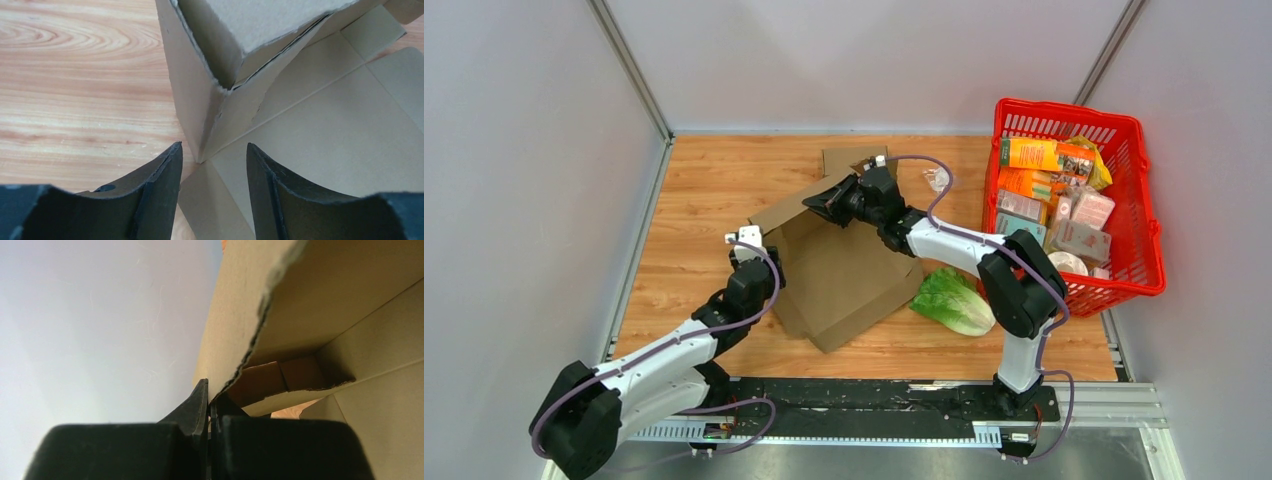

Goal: Fold the paper box

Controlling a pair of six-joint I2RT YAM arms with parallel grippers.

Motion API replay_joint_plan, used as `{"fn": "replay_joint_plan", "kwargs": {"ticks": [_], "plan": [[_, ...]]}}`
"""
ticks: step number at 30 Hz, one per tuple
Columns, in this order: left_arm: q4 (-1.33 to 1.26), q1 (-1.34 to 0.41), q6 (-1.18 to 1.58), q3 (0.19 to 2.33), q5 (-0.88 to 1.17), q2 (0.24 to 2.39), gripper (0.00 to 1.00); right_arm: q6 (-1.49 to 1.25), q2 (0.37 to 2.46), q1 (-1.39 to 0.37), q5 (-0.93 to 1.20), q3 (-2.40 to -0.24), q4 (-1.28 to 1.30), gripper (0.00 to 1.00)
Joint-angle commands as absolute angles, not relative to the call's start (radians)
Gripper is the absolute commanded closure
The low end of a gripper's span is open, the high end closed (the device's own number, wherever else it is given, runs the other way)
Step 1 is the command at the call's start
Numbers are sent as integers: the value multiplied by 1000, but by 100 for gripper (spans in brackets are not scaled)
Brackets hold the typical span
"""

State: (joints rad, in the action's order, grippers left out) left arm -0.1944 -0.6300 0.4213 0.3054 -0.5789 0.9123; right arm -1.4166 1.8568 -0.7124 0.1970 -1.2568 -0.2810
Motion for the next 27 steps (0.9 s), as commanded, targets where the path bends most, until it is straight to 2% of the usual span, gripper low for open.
{"fn": "replay_joint_plan", "kwargs": {"ticks": [1, 9, 12, 13, 14, 17, 21, 23, 24, 25, 26, 27], "plan": [[-170, -623, 491, 310, -575, 939, 42, -1440, 1868, -704, 212, -1307, -245, 100], [-227, -607, 531, 417, -636, 1173, 33, -1473, 1873, -713, 218, -1321, -242, 100], [-218, -598, 543, 517, -681, 1297, 43, -1479, 1870, -721, 216, -1313, -244, 100], [-207, -598, 549, 540, -702, 1343, 49, -1480, 1873, -724, 218, -1310, -247, 100], [-206, -598, 564, 570, -707, 1360, 59, -1483, 1873, -724, 222, -1307, -250, 100], [-215, -600, 597, 580, -730, 1396, 70, -1476, 1861, -724, 219, -1299, -244, 100], [-170, -603, 614, 577, -787, 1407, 74, -1471, 1855, -724, 218, -1296, -245, 100], [-146, -601, 629, 583, -811, 1410, 73, -1477, 1858, -723, 224, -1298, -253, 100], [-131, -603, 629, 587, -815, 1410, 70, -1482, 1862, -724, 230, -1298, -256, 100], [-123, -603, 629, 594, -831, 1419, 65, -1485, 1864, -724, 233, -1298, -259, 100], [-109, -603, 643, 613, -847, 1430, 54, -1491, 1865, -723, 236, -1296, -267, 100], [-92, -603, 643, 624, -862, 1442, 53, -1496, 1867, -723, 241, -1296, -268, 100]]}}
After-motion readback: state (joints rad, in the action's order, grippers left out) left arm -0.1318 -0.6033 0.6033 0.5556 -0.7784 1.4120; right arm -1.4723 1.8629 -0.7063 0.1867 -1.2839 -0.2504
